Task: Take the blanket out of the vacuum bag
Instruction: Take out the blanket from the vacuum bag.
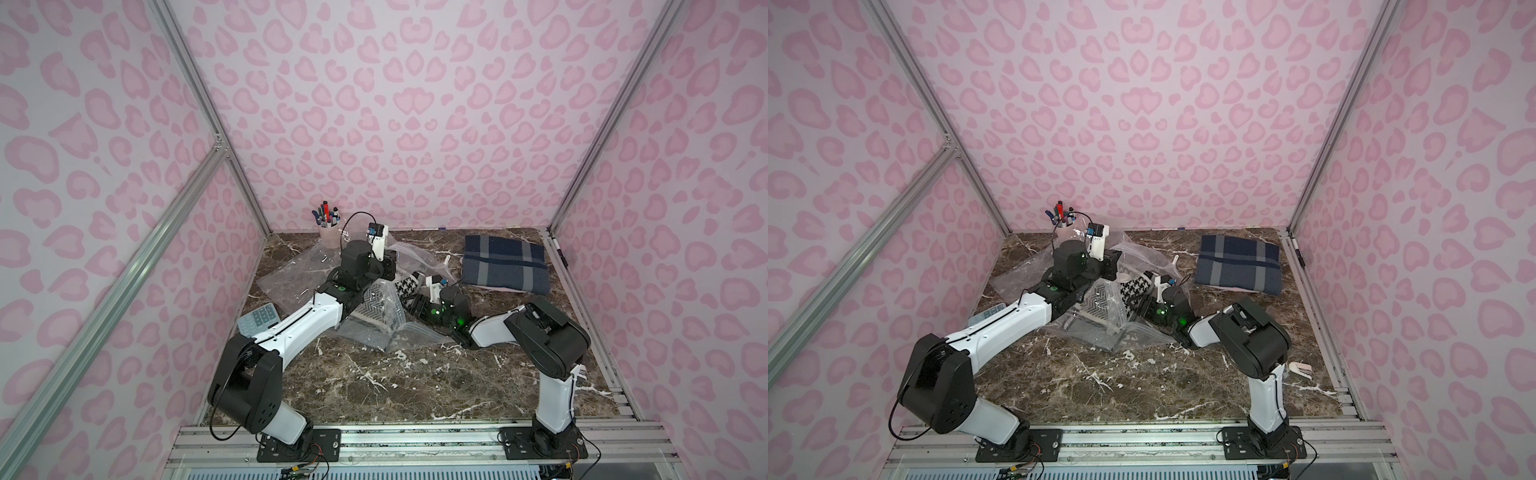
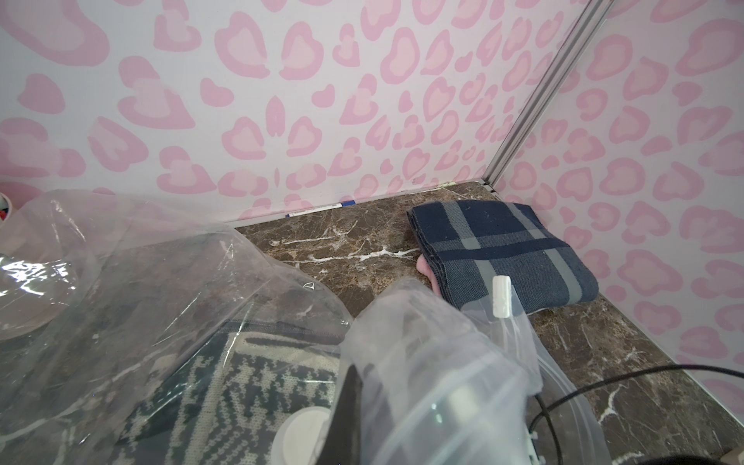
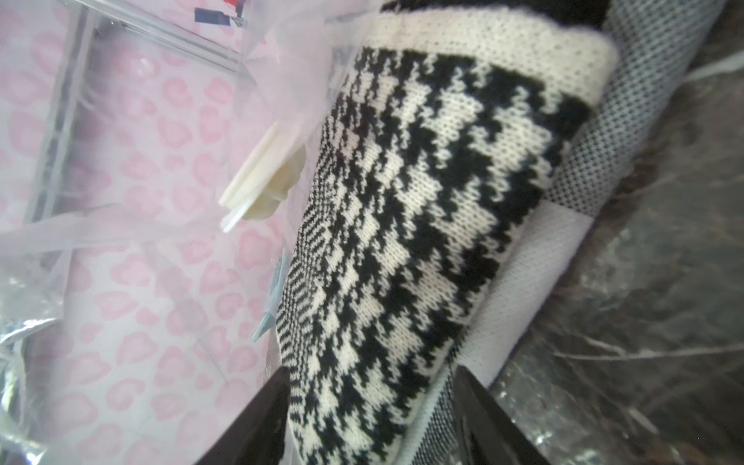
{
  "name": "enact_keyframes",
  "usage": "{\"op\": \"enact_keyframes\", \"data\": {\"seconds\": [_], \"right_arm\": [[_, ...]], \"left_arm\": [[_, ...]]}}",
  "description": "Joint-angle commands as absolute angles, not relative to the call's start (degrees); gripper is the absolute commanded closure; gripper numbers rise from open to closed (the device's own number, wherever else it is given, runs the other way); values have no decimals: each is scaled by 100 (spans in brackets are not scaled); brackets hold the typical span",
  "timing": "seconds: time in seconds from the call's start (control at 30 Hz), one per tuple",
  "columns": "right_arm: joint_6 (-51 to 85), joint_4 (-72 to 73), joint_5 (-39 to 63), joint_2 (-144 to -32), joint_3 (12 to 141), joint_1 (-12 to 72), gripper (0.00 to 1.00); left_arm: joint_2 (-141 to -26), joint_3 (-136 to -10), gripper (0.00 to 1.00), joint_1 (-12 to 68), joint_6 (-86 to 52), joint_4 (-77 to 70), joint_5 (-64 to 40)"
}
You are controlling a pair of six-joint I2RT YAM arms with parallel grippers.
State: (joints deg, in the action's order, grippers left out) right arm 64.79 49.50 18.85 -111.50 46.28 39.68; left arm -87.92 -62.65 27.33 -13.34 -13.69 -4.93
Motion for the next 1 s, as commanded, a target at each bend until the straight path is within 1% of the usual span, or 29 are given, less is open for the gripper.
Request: {"op": "enact_keyframes", "data": {"seconds": [0.0,0.13,0.97], "right_arm": [[6398,5026,1853,-11179,4658,3989,36],[6318,4799,1861,-11236,4755,3999,37],[6406,5100,2081,-11851,5277,3998,37]], "left_arm": [[-8781,-6264,96,2725,-1336,-1496,-501],[-8791,-6250,96,2725,-1354,-1503,-526],[-8786,-6223,96,2725,-1344,-1459,-508]]}}
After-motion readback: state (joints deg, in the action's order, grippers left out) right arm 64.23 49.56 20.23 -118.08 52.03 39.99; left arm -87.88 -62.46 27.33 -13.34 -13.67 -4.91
